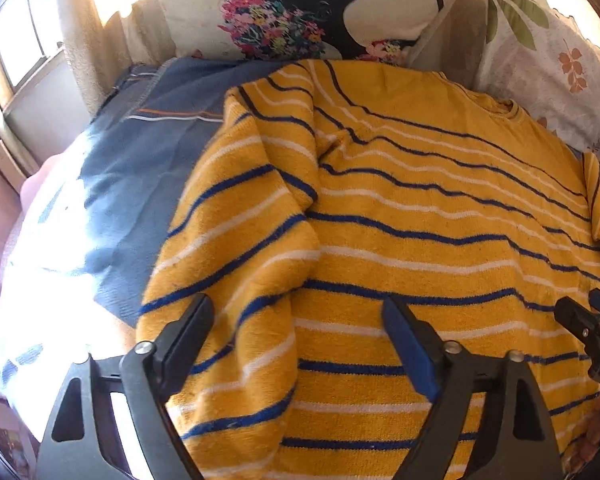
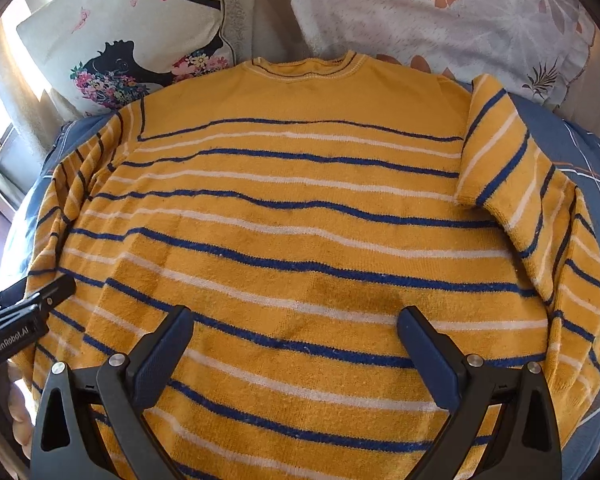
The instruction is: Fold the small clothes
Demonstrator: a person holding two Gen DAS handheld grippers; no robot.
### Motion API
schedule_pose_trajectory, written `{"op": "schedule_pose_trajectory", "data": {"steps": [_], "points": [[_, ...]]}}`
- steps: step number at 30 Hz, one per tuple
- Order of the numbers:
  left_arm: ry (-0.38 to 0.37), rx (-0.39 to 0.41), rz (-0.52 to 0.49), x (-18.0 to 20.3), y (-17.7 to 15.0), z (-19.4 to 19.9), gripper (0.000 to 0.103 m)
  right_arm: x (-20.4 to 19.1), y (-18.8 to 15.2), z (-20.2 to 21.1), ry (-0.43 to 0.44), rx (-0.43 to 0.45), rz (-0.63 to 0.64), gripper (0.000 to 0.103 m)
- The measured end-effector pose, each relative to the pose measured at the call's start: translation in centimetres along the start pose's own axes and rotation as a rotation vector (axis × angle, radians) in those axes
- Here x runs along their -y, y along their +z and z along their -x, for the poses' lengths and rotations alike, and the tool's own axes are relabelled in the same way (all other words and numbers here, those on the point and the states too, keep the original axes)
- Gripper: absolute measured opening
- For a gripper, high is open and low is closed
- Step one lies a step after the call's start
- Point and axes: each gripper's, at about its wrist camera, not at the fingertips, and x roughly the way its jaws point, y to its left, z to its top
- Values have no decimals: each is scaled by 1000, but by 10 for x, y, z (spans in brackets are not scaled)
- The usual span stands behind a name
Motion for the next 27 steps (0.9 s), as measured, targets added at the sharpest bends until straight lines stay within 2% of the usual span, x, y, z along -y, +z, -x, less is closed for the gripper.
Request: {"op": "schedule_pose_trajectory", "data": {"steps": [6, 11, 17, 21, 23, 27], "points": [[75, 83, 55, -6, 16, 54, 82, 9, 9, 42, -35, 144, 34, 103], [82, 68, 41, 9, 19, 77, 82, 22, 17, 79, -30, 220, 67, 103], [50, 50, 12, 39, 11, 89, 82, 40, 3, 100, -40, 247, 86, 103], [35, 46, -9, 60, 6, 93, 82, 59, -3, 107, -29, 239, 72, 103], [27, 43, -14, 69, 4, 95, 82, 72, -3, 108, -23, 209, 57, 103], [17, 32, -30, 85, -1, 95, 82, 100, -6, 112, -66, 191, 47, 96]]}}
